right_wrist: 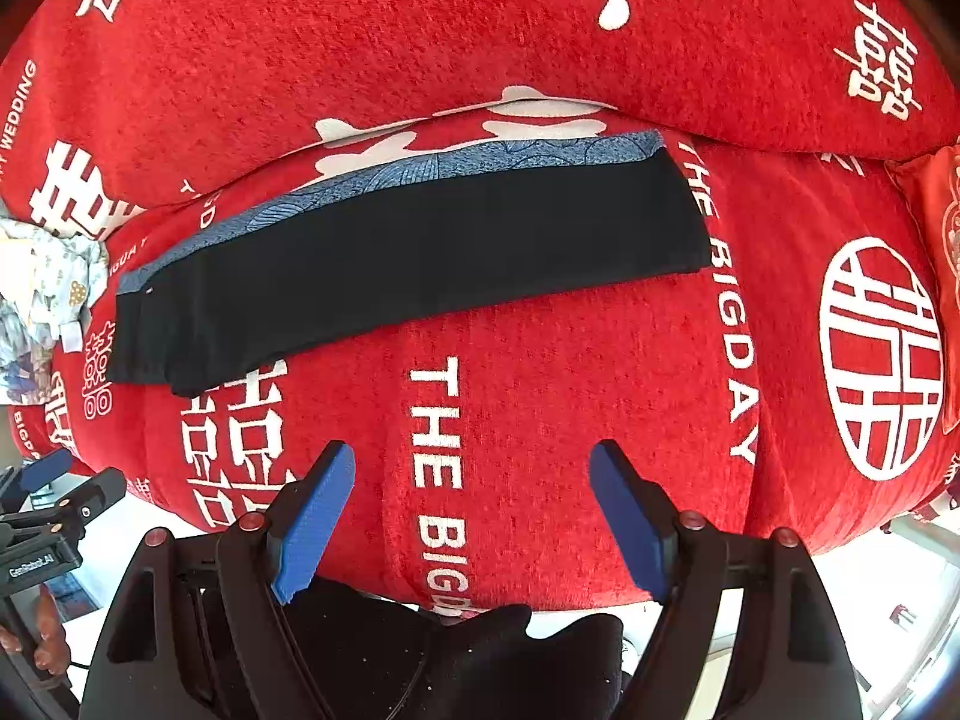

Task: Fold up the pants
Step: 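Move the right gripper to the waistband end of the strip and grasp it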

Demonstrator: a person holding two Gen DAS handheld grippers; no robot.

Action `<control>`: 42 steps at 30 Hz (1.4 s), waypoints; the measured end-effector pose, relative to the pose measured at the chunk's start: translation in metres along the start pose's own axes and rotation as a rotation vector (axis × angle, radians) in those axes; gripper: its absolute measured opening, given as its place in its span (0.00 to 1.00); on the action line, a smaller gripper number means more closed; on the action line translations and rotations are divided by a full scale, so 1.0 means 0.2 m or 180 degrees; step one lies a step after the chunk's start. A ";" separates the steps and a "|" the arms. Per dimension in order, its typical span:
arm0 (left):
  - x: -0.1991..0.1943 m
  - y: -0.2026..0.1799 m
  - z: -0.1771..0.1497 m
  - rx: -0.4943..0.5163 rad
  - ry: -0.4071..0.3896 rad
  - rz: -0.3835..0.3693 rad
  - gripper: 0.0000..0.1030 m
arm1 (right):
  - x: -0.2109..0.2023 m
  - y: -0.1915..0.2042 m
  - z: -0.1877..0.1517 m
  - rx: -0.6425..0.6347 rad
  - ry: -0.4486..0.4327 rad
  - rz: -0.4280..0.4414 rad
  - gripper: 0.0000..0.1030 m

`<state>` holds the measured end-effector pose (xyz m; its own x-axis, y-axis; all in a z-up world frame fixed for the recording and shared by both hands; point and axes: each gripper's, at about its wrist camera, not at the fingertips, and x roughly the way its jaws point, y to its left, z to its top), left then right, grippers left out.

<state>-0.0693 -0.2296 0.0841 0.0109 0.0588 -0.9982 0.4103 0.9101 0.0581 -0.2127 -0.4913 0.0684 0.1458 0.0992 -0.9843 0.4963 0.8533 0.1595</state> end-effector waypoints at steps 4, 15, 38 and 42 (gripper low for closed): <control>0.02 -0.03 0.01 0.0002 0.0028 0.0002 1.00 | 0.01 -0.02 -0.01 0.0026 -0.0006 -0.0006 0.81; 0.16 -0.12 0.06 0.0083 0.0162 0.0004 1.00 | 0.10 -0.11 -0.05 0.0151 0.0079 -0.0034 0.81; 0.57 -0.33 0.24 0.0400 0.0253 0.0101 1.00 | 0.50 -0.49 -0.02 0.1261 -0.0017 0.0919 0.81; 0.64 -0.38 0.33 0.0442 0.0228 -0.0112 0.89 | 0.57 -0.70 0.06 0.1733 -0.0385 0.1253 0.81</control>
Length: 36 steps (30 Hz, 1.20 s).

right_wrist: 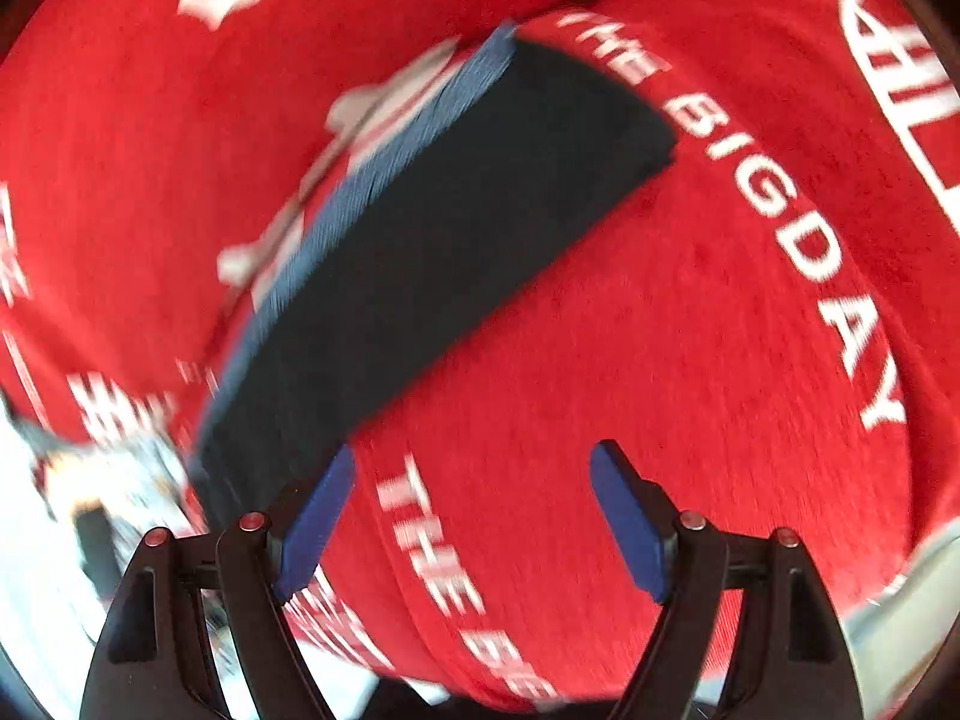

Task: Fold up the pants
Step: 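Move the right gripper to the waistband end of the strip and grasp it, then fold the grasped end over the strip with the right gripper while the left gripper pins the strip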

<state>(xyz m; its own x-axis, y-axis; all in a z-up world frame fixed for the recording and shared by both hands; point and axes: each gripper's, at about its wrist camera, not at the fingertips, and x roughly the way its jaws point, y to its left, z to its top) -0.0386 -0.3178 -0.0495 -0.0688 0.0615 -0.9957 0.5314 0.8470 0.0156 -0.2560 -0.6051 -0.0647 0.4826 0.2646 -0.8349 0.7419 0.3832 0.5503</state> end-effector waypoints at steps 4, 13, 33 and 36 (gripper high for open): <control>-0.01 -0.05 0.13 0.0017 -0.0279 -0.0019 0.86 | 0.03 -0.10 0.12 0.0158 -0.0207 0.0188 0.73; 0.07 -0.20 0.43 -0.0012 -0.0675 0.0011 0.86 | 0.14 -0.29 0.27 0.0550 -0.0540 0.0720 0.67; 0.04 -0.06 0.51 -0.0097 -0.0960 0.0221 0.81 | -0.05 0.42 0.28 -0.1055 -0.0780 0.0455 0.13; 0.00 0.17 0.40 -0.0176 -0.0943 0.0212 0.81 | -0.08 0.65 0.16 -0.1564 -0.0806 0.0277 0.13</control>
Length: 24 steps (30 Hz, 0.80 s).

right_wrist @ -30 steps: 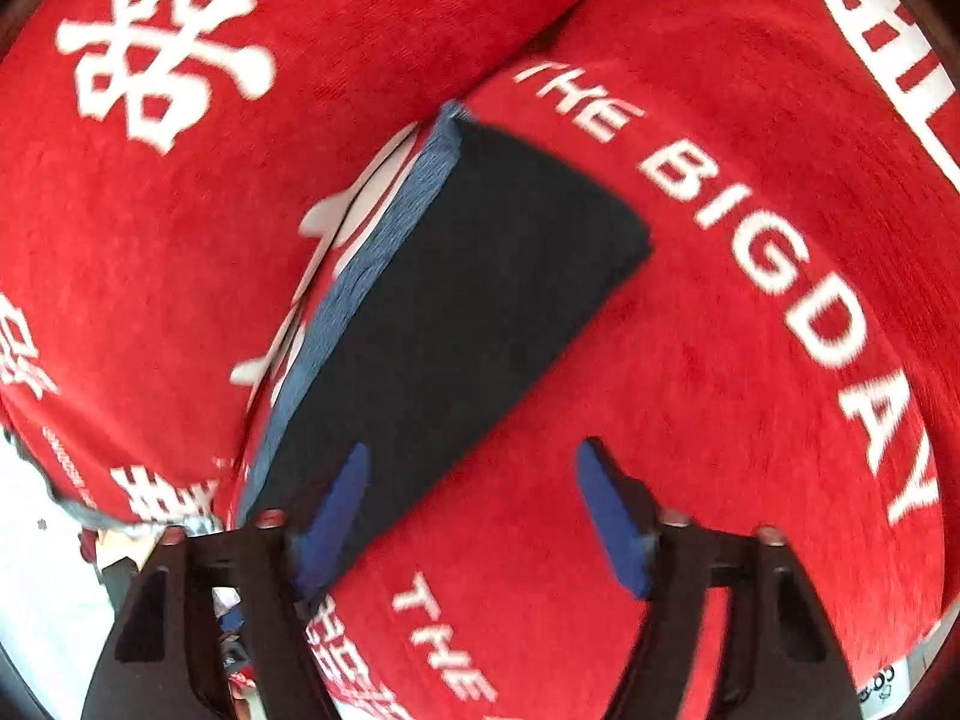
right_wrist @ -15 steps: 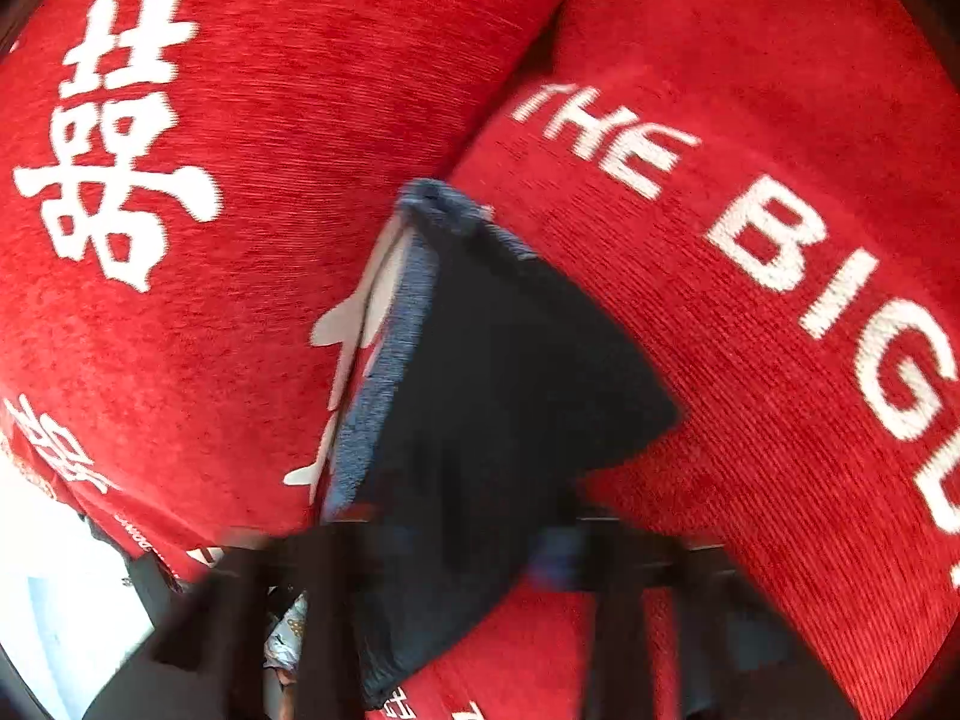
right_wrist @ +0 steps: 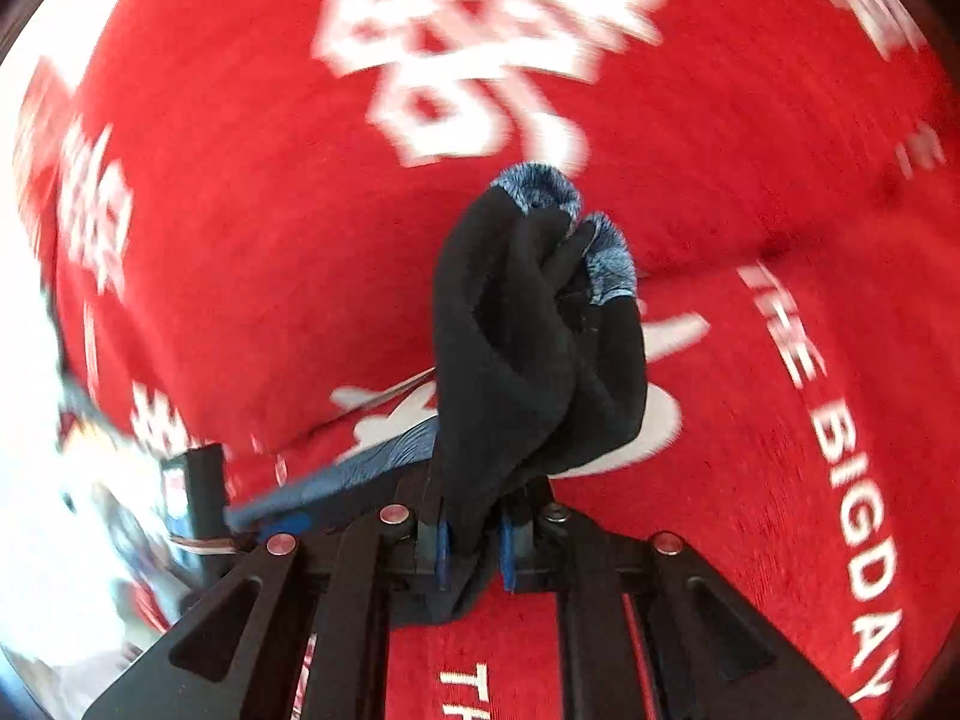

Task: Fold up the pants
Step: 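Fold the grasped end over the strip with the right gripper while the left gripper pins the strip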

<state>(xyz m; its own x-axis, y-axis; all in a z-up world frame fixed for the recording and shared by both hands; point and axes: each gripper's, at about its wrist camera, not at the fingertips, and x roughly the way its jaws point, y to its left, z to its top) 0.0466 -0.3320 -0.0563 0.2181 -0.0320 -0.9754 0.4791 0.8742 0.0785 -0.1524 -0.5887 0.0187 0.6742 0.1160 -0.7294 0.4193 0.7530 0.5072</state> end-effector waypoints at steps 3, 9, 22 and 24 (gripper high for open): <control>-0.03 0.28 -0.08 -0.0072 0.0031 0.0095 0.81 | 0.03 0.27 -0.04 -0.0506 0.0087 -0.0103 0.13; 0.04 0.72 -0.23 -0.0272 0.0199 0.0349 0.81 | 0.63 0.85 -0.47 -0.1396 0.0772 -0.0368 0.18; -0.06 0.65 -0.18 0.0068 0.0183 -0.0845 0.81 | 0.51 0.75 -0.66 0.0261 0.0984 -0.0143 0.53; -0.07 0.54 -0.16 0.0127 0.0207 -0.1165 0.81 | 0.51 0.52 -0.66 0.1112 0.0921 0.0132 0.51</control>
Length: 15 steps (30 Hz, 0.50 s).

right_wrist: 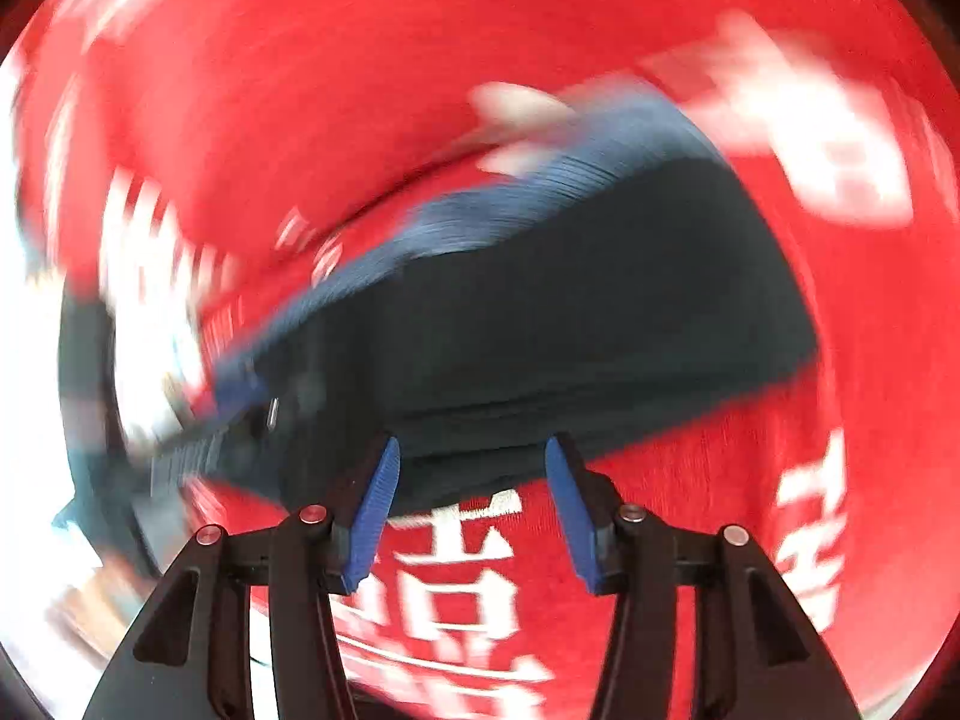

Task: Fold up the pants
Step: 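Fold the grasped end over the strip with the right gripper while the left gripper pins the strip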

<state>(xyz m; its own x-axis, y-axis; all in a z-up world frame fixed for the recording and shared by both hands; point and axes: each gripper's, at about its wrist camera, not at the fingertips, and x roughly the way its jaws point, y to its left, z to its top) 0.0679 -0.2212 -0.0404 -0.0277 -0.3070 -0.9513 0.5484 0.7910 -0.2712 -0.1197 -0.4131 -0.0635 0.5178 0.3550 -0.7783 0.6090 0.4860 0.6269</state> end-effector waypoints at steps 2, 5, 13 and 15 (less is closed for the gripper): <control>0.03 -0.07 0.01 0.0059 0.0034 -0.0139 0.81 | -0.01 -0.07 0.03 0.0277 -0.0048 0.0249 0.50; 0.11 -0.09 0.04 0.0018 0.0154 -0.0191 0.81 | 0.00 -0.14 0.07 0.0488 -0.0107 0.0401 0.50; 0.16 -0.14 0.06 0.0079 0.0258 -0.0106 0.24 | 0.10 -0.16 0.13 0.0696 -0.0008 0.0504 0.04; 0.09 -0.12 0.00 0.0125 0.0109 0.0001 0.24 | 0.06 -0.07 0.10 0.0397 0.0037 0.0420 0.04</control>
<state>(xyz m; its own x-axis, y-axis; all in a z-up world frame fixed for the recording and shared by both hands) 0.0543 -0.2458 -0.0502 -0.0558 -0.2880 -0.9560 0.5807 0.7695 -0.2657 -0.1099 -0.4315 -0.0800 0.5916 0.4187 -0.6890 0.6064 0.3320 0.7225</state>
